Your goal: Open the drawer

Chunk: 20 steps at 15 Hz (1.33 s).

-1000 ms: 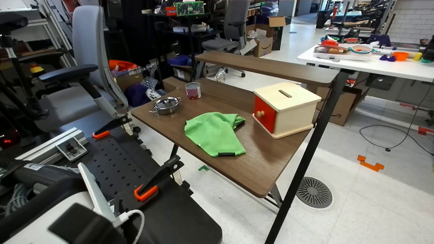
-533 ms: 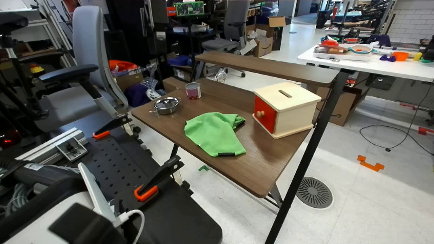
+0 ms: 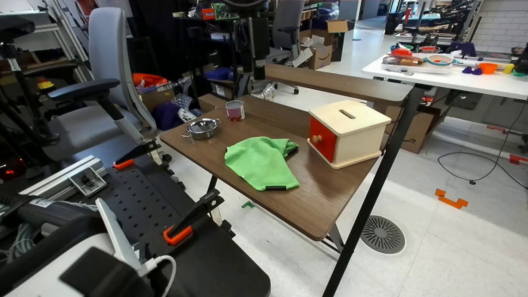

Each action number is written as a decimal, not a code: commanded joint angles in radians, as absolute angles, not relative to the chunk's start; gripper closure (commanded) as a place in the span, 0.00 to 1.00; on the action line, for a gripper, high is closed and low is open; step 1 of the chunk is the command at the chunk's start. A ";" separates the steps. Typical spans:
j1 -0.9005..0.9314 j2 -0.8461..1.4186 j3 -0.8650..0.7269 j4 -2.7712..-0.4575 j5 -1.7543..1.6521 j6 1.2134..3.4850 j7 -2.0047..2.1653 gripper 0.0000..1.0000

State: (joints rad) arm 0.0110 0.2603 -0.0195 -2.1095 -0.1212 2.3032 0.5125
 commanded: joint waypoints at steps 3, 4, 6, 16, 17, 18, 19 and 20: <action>0.005 0.438 -0.077 -2.001 -0.077 2.533 0.455 0.00; 0.007 0.462 -0.086 -1.992 -0.074 2.559 0.448 0.00; 0.014 0.511 -0.108 -1.983 -0.081 2.622 0.439 0.00; -0.020 0.700 -0.106 -1.866 0.041 2.703 0.364 0.00; -0.020 0.715 -0.106 -1.849 0.056 2.702 0.364 0.00; -0.021 0.727 -0.105 -1.836 0.068 2.702 0.365 0.00; -0.025 0.740 -0.100 -1.819 0.085 2.688 0.368 0.00; -0.022 0.753 -0.102 -1.806 0.093 2.695 0.370 0.00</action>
